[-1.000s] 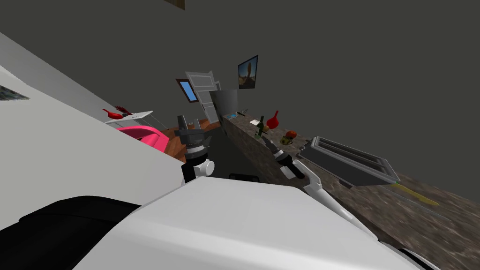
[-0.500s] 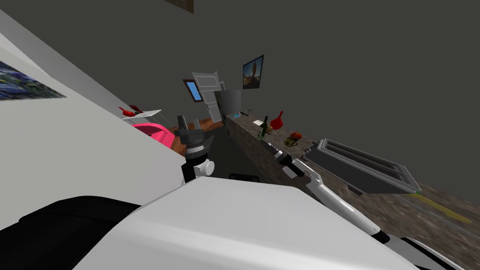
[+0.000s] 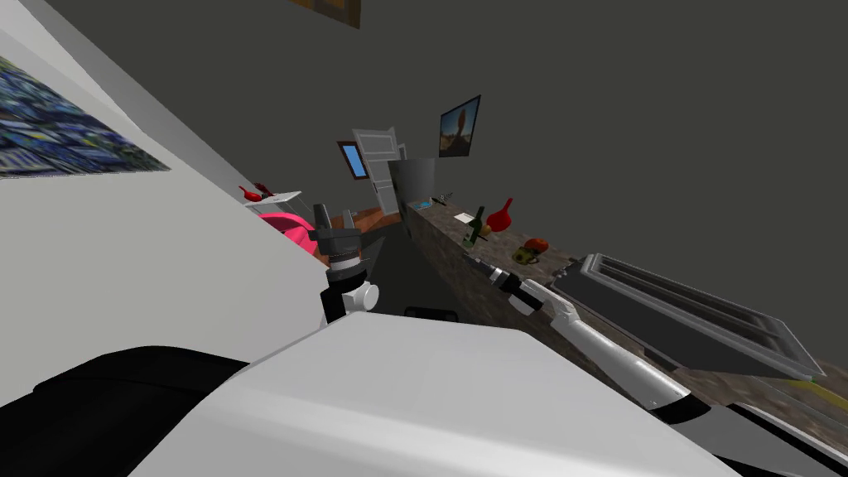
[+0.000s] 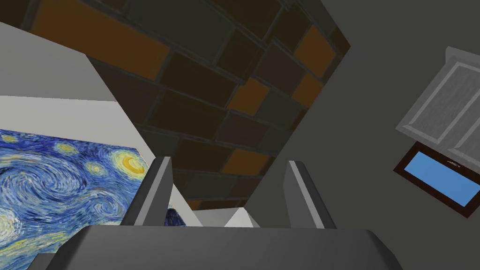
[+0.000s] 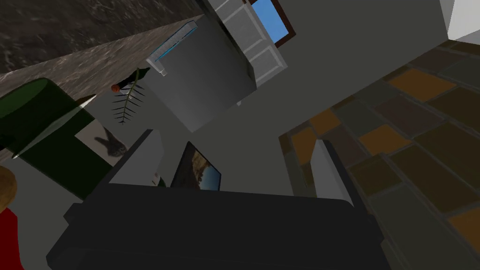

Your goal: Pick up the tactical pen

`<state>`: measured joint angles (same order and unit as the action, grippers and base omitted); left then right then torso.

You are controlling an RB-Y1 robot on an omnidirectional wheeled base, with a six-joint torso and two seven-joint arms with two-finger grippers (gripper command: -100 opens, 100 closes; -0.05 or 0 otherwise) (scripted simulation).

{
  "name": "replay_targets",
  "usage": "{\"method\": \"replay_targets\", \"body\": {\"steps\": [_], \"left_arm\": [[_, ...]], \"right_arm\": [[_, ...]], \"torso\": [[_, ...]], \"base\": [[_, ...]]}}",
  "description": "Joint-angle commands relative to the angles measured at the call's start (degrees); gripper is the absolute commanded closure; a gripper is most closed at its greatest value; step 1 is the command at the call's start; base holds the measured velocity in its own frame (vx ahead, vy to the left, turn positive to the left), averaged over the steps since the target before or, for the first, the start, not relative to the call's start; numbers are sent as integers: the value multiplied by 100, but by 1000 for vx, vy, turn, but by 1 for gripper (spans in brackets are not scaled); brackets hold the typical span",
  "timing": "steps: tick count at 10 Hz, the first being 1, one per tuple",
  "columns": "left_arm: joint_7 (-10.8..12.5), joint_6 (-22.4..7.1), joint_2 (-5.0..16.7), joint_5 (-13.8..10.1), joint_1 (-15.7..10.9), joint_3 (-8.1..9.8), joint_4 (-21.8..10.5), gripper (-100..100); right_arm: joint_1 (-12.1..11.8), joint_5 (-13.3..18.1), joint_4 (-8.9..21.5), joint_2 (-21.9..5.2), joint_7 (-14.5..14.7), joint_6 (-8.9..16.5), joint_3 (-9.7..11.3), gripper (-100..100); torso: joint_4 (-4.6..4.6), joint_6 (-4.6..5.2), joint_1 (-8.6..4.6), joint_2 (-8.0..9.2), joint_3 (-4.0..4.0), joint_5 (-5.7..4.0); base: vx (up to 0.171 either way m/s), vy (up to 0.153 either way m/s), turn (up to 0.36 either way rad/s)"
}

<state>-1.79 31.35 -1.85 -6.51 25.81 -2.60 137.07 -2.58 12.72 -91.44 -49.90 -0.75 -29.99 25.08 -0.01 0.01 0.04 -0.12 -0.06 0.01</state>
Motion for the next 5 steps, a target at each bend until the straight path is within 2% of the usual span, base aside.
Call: {"method": "replay_targets", "body": {"steps": [1, 2, 3, 4, 5], "left_arm": [[0, 0, 0, 0, 0, 0, 0, 0], [0, 0, 0, 0, 1, 0, 0, 0], [0, 0, 0, 0, 0, 0, 0, 0], [0, 0, 0, 0, 1, 0, 0, 0], [0, 0, 0, 0, 0, 0, 0, 0]], "right_arm": [[76, 55, 245, -128, 26, -14, 94, -100], [238, 161, 447, -369, 66, -67, 277, -100], [238, 161, 588, -374, 66, -67, 277, -100], [401, 265, 863, -601, 107, -124, 458, -100], [401, 265, 934, -611, 107, -124, 458, -100]], "torso": [[0, 0, 0, 0, 0, 0], [0, 4, -3, 0, 0, -1], [-1, 1, -1, -5, -3, 0], [-1, 5, -4, -4, -3, -1], [-2, 1, -4, -8, -5, -1]], "base": [[21, 22, 93], [31, 31, 139], [29, 20, 75], [41, 22, 161], [37, 18, 77]]}}
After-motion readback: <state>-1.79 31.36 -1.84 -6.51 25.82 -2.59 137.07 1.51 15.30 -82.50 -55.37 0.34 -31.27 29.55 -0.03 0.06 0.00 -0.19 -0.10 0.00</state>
